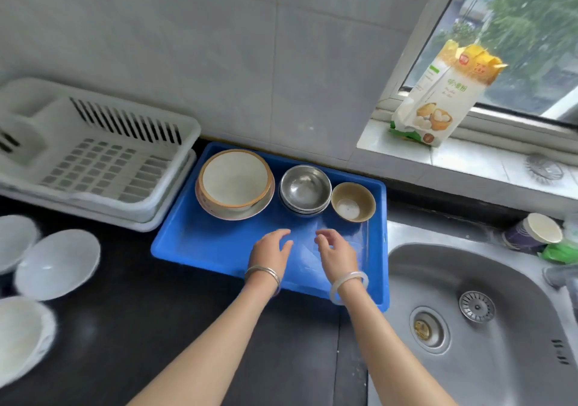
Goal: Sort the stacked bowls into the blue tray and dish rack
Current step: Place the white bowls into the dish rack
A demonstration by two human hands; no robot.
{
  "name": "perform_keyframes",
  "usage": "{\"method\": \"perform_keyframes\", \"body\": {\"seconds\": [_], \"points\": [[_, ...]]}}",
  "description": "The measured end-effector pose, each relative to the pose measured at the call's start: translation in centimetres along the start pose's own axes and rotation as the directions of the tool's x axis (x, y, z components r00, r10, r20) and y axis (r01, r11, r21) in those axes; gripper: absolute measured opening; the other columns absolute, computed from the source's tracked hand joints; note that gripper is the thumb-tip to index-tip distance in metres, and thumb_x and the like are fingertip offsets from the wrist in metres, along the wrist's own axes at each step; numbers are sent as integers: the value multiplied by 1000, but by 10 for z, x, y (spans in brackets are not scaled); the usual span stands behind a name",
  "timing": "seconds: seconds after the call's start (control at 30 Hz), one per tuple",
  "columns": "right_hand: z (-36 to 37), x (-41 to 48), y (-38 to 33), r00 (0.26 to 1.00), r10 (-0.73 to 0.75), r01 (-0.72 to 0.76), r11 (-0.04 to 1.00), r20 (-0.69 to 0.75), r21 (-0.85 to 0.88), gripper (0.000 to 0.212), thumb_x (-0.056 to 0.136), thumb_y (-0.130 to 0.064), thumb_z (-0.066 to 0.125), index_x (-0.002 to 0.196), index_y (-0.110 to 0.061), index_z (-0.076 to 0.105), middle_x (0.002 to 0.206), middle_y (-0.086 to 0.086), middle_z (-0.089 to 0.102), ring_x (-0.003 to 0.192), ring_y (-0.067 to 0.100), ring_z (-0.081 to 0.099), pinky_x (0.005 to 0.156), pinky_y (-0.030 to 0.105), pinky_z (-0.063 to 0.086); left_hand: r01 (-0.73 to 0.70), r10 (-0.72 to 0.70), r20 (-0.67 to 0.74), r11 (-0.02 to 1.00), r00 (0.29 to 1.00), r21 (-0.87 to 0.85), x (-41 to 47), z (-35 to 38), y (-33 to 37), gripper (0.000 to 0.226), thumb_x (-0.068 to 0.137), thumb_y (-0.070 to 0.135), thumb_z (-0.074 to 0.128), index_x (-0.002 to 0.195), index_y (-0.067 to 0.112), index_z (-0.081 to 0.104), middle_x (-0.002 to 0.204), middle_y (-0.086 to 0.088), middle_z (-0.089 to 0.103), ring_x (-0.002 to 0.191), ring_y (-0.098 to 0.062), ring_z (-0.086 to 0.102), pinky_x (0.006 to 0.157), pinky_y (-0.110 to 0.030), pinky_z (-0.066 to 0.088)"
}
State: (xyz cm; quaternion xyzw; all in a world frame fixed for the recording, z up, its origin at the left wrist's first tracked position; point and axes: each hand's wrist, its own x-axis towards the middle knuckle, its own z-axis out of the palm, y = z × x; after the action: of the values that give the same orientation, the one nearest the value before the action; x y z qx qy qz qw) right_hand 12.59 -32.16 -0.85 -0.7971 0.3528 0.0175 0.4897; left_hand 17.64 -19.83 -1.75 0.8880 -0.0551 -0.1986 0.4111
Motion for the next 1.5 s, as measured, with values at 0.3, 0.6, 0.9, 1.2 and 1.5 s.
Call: {"method": "perform_keyframes", "body": {"seconds": [0.3, 0.6, 0.9, 1.2, 1.5], "points": [[138, -70, -65, 918, -211, 273, 951, 335, -147, 24, 92, -28, 44, 112, -25, 59, 108, 3, 67, 96, 21, 62, 78, 29, 46, 115, -108, -454, 993, 885, -11, -84, -130, -112, 35, 90, 15, 54, 125, 15, 56, 133, -3, 55, 121, -20, 52, 97, -29, 40], [284, -103, -123, 766, -133, 408, 857, 629, -315, 48, 94, -35, 46, 139, -21, 37, 128, 4, 59, 113, 25, 58, 85, 33, 46, 440, -371, -726, 892, 579, -105, -146, -204, -231, 44, 81, -1, 61, 123, 11, 57, 147, -13, 37, 140, -36, 23, 113, -48, 25], [339, -101, -140, 847, 19, 107, 973, 532, -205, 33, 91, -20, 48, 124, -13, 47, 93, 5, 60, 71, 21, 63, 69, 35, 56, 336, -527, -687, 849, 500, -407, -161, -217, -263, 61, 84, -9, 48, 137, 21, 41, 156, -8, 14, 143, -20, 19, 107, -27, 27], [321, -105, -151, 891, 8, -26, 999, 453, 34, 35, 87, -1, 49, 119, -13, 54, 101, 3, 56, 70, 17, 65, 62, 27, 59, 263, -674, -560, 721, 483, -641, -162, -222, -277, 72, 85, 2, 52, 147, 20, 20, 145, -9, 41, 118, -29, 51, 98, -35, 39], [308, -142, -167, 818, -128, 154, 988, 561, 0, 29, 85, -3, 54, 111, -12, 61, 92, 0, 63, 70, 12, 67, 63, 32, 61, 120, -741, -489, 598, 461, -793, -162, -225, -286, 53, 88, 4, 46, 138, 21, 40, 129, -8, 58, 116, -25, 56, 90, -28, 39]]}}
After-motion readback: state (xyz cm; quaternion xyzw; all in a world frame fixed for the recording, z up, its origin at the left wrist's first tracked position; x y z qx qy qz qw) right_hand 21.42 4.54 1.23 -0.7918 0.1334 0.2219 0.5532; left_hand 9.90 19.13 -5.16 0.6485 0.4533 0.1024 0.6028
